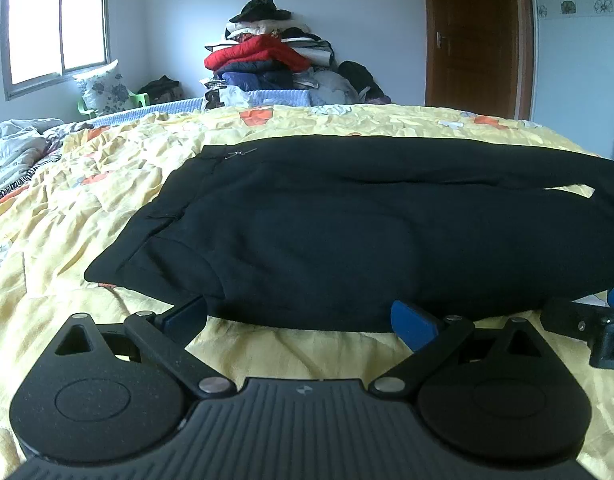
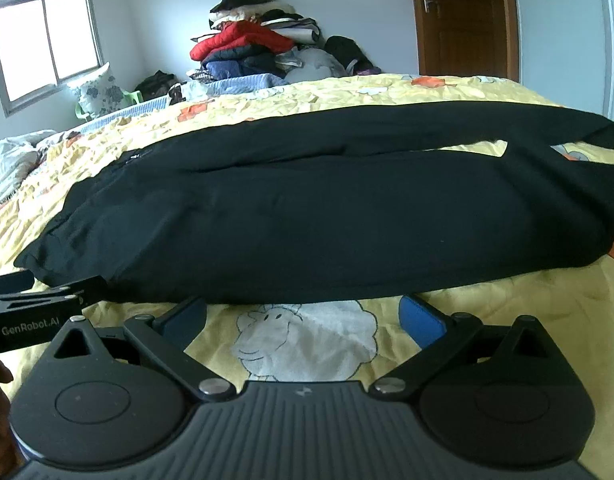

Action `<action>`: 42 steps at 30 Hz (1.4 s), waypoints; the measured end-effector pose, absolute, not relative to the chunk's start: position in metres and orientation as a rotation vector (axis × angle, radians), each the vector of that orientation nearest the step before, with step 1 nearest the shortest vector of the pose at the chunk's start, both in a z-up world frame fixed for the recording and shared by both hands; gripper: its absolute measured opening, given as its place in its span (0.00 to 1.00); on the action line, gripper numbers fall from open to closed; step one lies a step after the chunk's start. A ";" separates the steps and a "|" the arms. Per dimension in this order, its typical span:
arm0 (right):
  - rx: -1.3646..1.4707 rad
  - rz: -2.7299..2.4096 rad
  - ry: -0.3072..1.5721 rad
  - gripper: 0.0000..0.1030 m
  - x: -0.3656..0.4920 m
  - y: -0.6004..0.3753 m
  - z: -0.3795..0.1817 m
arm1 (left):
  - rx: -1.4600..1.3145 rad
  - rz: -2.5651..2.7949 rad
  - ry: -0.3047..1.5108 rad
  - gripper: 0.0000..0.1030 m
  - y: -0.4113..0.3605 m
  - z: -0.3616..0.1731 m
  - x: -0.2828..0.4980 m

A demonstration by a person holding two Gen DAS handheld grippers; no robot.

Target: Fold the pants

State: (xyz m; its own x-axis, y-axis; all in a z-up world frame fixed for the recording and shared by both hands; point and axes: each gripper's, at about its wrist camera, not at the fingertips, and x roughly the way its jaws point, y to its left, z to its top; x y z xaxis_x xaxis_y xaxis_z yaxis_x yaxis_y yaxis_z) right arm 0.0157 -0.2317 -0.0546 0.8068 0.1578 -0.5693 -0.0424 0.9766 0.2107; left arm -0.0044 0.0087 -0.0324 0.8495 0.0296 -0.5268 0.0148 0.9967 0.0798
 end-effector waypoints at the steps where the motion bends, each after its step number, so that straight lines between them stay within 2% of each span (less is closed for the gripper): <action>1: 0.188 0.109 0.625 1.00 0.016 -0.231 -0.055 | 0.082 0.008 0.556 0.97 0.009 -0.032 -0.004; 27: 0.074 0.089 0.662 1.00 0.022 -0.218 -0.058 | 0.070 0.007 0.585 0.98 0.012 -0.035 -0.002; 35: 0.162 0.324 0.642 1.00 0.022 -0.233 -0.035 | 0.049 -0.019 0.569 0.98 0.018 -0.032 -0.007; 42: -0.138 0.450 0.515 1.00 0.060 -0.206 0.004 | 0.004 0.012 0.589 0.98 0.039 -0.020 0.004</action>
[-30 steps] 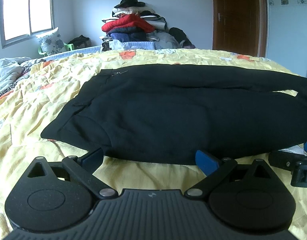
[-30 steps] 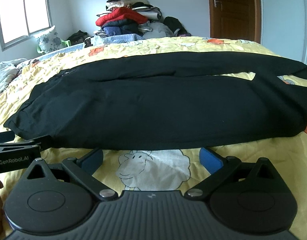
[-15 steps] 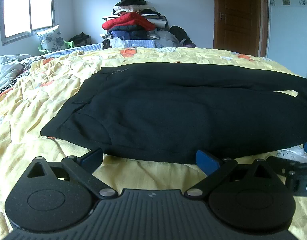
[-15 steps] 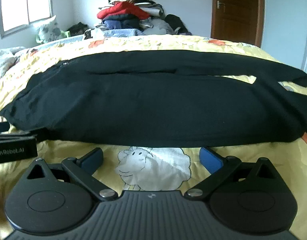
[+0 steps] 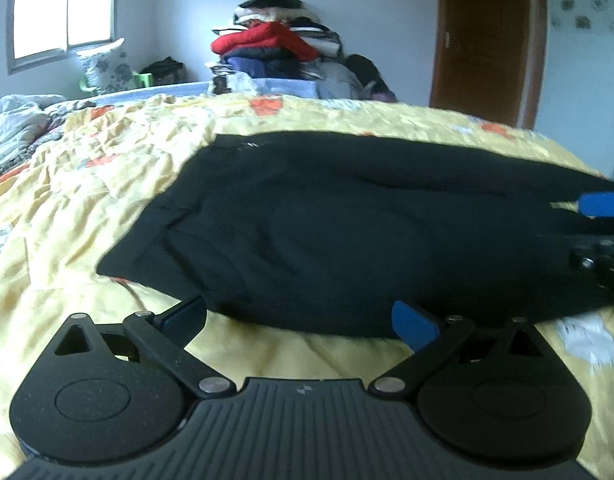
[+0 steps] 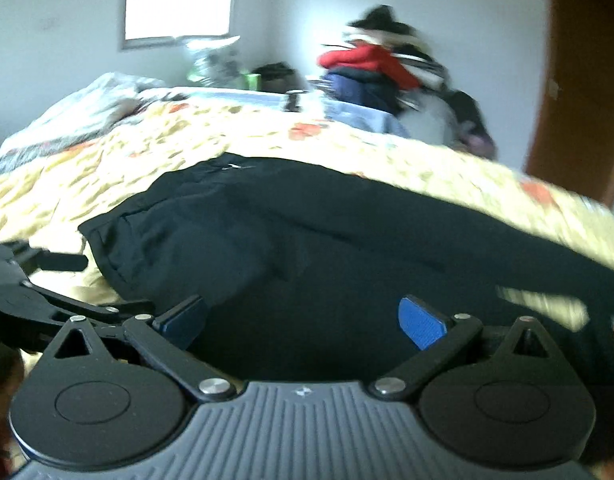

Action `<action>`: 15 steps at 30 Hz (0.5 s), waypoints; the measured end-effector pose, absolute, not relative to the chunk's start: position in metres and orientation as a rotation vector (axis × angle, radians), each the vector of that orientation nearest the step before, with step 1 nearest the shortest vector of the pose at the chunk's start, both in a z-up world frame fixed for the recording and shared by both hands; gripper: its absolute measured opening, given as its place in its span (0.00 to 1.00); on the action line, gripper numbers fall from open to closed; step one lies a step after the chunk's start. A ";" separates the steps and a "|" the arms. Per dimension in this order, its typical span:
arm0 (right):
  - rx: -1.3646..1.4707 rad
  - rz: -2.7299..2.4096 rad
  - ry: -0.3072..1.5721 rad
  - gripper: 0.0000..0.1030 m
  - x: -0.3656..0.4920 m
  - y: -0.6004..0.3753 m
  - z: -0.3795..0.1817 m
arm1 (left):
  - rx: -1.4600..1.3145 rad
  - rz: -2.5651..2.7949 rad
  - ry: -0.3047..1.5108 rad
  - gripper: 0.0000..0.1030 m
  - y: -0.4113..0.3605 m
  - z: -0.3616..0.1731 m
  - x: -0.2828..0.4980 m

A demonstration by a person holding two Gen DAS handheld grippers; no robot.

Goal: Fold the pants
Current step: 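Lower the right tool onto the black pants and close it on the fabric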

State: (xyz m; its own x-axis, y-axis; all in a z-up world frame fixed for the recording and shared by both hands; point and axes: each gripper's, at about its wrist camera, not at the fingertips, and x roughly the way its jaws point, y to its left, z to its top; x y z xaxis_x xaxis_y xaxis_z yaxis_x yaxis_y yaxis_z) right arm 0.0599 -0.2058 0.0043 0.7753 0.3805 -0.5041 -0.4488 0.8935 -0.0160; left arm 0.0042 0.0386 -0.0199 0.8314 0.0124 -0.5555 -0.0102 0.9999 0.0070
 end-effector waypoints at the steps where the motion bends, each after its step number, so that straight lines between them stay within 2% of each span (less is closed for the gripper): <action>1: -0.162 0.477 0.506 1.00 0.070 -0.202 0.007 | -0.001 0.027 0.581 0.98 0.043 -0.017 0.006; 5: -0.254 0.619 0.475 1.00 0.122 -0.187 0.010 | -0.001 0.102 0.548 0.98 0.058 -0.008 0.021; 15: -0.314 0.595 0.664 1.00 0.297 -0.143 0.011 | -0.027 0.188 0.579 0.98 0.083 -0.016 0.053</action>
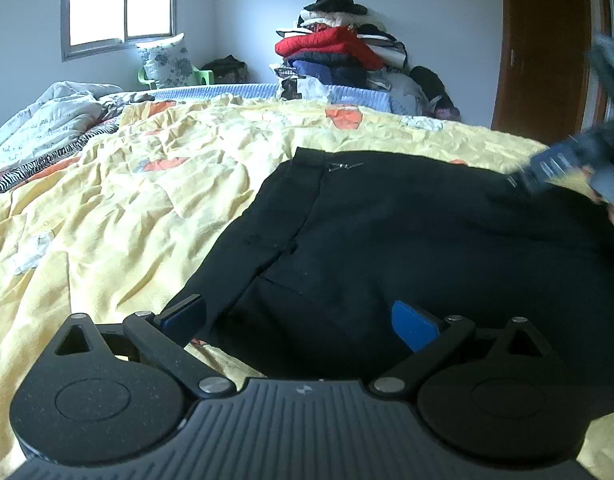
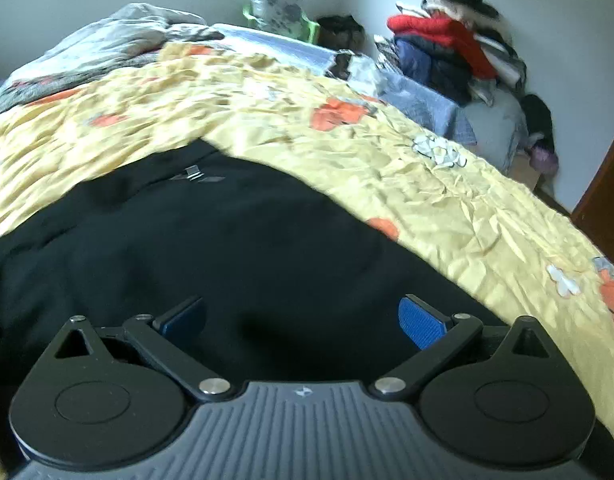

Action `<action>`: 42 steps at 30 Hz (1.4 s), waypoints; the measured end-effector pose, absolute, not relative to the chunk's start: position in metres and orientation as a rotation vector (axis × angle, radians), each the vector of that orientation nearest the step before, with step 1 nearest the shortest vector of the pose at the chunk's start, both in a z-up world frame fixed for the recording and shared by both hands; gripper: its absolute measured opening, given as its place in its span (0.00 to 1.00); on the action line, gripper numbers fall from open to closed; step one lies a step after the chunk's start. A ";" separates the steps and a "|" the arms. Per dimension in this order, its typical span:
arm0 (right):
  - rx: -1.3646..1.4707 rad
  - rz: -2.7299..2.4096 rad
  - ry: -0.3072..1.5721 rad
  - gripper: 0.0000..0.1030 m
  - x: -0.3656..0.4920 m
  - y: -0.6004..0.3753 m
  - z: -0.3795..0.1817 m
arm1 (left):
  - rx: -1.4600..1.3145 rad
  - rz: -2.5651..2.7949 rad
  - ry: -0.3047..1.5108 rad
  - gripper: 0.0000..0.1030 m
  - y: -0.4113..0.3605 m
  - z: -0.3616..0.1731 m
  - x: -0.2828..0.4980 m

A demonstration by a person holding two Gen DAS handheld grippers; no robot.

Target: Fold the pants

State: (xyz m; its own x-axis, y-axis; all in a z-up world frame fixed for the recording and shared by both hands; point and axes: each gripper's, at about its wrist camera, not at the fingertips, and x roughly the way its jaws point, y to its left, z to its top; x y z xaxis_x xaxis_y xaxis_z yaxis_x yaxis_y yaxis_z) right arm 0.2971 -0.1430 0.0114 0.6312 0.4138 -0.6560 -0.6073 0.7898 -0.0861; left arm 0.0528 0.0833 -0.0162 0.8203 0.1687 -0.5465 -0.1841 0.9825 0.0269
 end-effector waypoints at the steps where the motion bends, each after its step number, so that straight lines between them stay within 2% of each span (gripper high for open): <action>1: -0.287 0.606 0.700 1.00 0.316 -0.142 0.009 | -0.017 0.192 0.581 0.98 0.083 -0.018 0.053; 13: -0.308 0.779 0.729 0.99 0.421 -0.105 -0.013 | 0.012 0.179 0.613 1.00 0.077 -0.031 0.057; 16: -0.299 0.852 0.759 0.77 0.434 -0.098 -0.017 | -0.007 0.177 0.620 1.00 0.079 -0.031 0.060; 19: -0.240 0.883 0.786 0.48 0.442 -0.098 -0.020 | -0.020 0.180 0.622 1.00 0.081 -0.031 0.061; 20: -0.229 0.884 0.776 0.28 0.441 -0.100 -0.018 | -0.023 0.182 0.622 1.00 0.082 -0.030 0.061; 21: -0.229 0.866 0.766 0.16 0.440 -0.102 -0.016 | -0.025 0.183 0.622 1.00 0.082 -0.030 0.061; 23: -0.246 0.843 0.711 0.09 0.429 -0.106 -0.010 | -0.036 0.183 0.620 0.99 0.085 -0.027 0.064; 31: -0.541 0.856 0.422 0.06 0.319 -0.105 0.017 | -0.304 0.104 0.596 0.99 0.123 0.023 0.119; 35: -0.650 0.888 0.349 0.06 0.266 -0.103 0.015 | -0.553 0.022 0.620 0.99 0.144 0.031 0.160; 42: -0.773 0.905 0.291 0.06 0.220 -0.102 0.004 | -0.741 0.006 0.685 0.98 0.152 0.028 0.224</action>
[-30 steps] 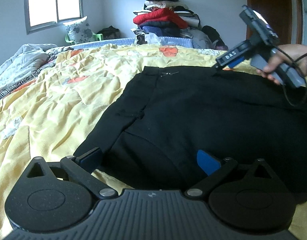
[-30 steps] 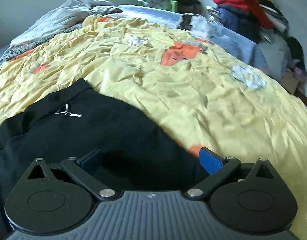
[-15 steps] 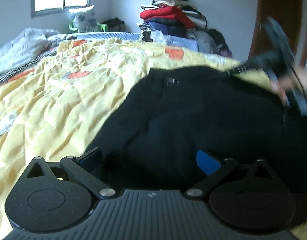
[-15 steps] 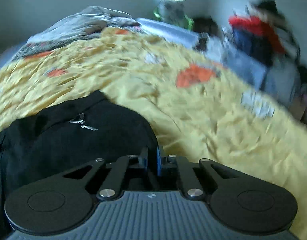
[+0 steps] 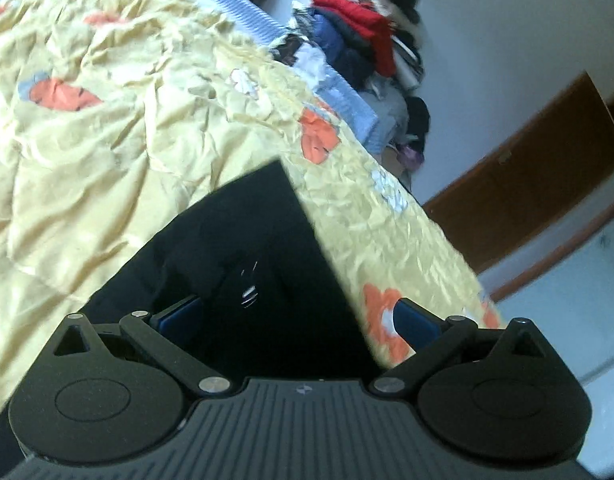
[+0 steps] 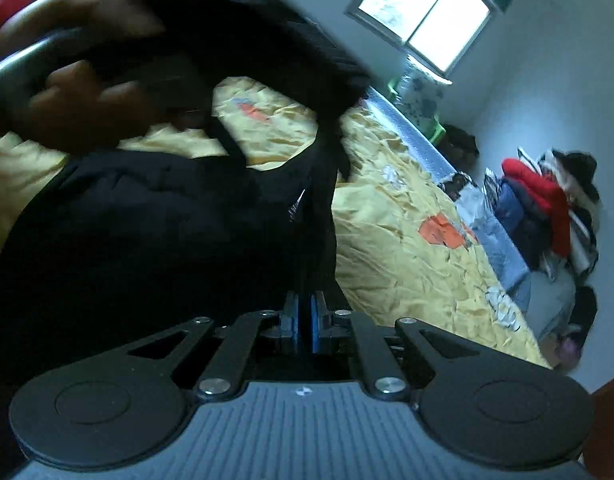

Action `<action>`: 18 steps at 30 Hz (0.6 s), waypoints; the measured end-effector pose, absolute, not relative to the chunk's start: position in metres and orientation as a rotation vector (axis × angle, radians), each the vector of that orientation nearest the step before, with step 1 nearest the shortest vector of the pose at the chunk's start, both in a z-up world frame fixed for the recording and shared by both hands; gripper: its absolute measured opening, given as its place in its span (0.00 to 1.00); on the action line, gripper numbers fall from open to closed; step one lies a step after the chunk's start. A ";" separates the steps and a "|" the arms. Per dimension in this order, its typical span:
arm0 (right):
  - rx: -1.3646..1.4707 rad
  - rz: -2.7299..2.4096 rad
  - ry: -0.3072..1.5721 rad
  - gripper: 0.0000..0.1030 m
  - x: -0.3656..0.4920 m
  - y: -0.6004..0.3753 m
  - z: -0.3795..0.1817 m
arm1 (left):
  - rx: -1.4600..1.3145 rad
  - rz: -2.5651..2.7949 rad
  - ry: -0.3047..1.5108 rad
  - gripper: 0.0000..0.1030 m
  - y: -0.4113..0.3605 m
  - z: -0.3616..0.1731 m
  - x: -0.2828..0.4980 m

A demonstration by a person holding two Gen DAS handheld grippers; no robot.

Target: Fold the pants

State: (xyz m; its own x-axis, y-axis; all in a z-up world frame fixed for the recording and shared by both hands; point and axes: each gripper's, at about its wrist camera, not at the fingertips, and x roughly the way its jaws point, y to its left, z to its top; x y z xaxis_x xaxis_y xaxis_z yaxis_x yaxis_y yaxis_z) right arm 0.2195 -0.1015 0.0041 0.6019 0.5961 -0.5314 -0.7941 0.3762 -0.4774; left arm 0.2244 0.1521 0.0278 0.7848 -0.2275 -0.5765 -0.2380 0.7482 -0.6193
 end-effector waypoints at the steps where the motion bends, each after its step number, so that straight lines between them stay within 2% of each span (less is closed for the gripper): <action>1: -0.779 0.908 0.292 0.06 0.217 -0.101 0.003 | -0.755 0.012 0.679 0.97 0.153 0.027 0.227; 2: -0.776 0.910 0.292 0.06 0.216 -0.101 0.002 | -0.772 0.025 0.680 0.90 0.155 0.025 0.230; 3: -0.769 0.911 0.295 0.06 0.215 -0.102 0.001 | -0.791 0.046 0.695 0.65 0.157 0.022 0.232; 4: -0.761 0.909 0.296 0.06 0.215 -0.102 0.001 | -0.813 0.049 0.718 0.46 0.161 0.018 0.233; 5: -0.751 0.906 0.297 0.06 0.214 -0.103 0.001 | -0.835 0.034 0.743 0.15 0.162 0.013 0.231; 8: -0.721 0.906 0.299 0.06 0.207 -0.106 0.001 | -0.855 0.033 0.734 0.05 0.167 0.007 0.208; 13: -0.680 0.948 0.317 0.06 0.179 -0.109 0.002 | -0.830 -0.012 0.696 0.05 0.175 0.012 0.155; 18: -0.647 1.032 0.363 0.06 0.140 -0.111 0.000 | -0.784 -0.028 0.760 0.05 0.182 0.004 0.107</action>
State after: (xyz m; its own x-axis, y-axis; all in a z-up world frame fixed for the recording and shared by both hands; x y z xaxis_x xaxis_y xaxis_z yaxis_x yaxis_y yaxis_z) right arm 0.1404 -0.1114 0.0000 0.4781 0.6731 -0.5642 -0.8781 0.3531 -0.3228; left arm 0.1074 0.1819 0.0044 0.7387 -0.2917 -0.6076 -0.2469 0.7217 -0.6467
